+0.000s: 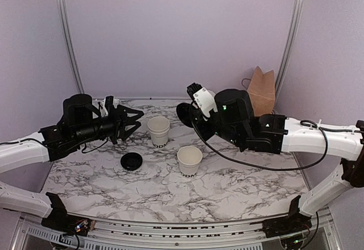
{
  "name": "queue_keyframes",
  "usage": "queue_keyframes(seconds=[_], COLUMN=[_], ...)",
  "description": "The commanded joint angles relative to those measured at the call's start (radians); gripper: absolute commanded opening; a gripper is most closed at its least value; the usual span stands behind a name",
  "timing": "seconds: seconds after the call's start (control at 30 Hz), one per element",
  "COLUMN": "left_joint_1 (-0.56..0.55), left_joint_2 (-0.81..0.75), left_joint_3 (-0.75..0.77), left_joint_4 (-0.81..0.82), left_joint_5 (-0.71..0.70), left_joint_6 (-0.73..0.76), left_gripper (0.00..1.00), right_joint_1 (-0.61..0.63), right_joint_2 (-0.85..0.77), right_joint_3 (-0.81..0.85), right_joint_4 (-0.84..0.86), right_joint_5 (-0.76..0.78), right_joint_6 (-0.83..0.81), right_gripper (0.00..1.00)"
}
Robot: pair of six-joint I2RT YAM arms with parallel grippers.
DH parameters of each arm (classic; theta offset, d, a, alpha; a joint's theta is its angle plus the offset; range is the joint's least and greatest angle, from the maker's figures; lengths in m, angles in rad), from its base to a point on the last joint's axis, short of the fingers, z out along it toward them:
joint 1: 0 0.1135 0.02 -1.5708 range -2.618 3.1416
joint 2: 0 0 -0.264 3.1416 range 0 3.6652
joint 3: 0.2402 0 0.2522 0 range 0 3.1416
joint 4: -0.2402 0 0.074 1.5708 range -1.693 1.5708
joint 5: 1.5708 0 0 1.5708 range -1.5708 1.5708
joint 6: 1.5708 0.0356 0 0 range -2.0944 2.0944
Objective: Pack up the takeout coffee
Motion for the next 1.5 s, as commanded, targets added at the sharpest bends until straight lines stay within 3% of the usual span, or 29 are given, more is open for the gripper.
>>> queue_keyframes(seconds=[0.0,0.53,1.47], left_joint_1=[0.004,-0.034,-0.082], left_joint_2=[-0.010,0.081,0.227], left_joint_3=[-0.020,0.018,0.029], left_joint_4=[0.053,0.211,0.346], left_joint_5=[-0.013,-0.002,-0.003], left_joint_6=[-0.020,-0.170,-0.295], left_gripper=[0.46,0.47,0.49], right_joint_1=[0.021,0.179,0.253], right_joint_2=[0.000,0.131,0.279], right_joint_3=[-0.006,-0.006,0.078], right_joint_4=[0.059,0.227,0.329], right_joint_5=[0.056,0.292,0.344], right_joint_6=[-0.057,-0.312,-0.452], right_gripper=[0.05,0.04,0.04])
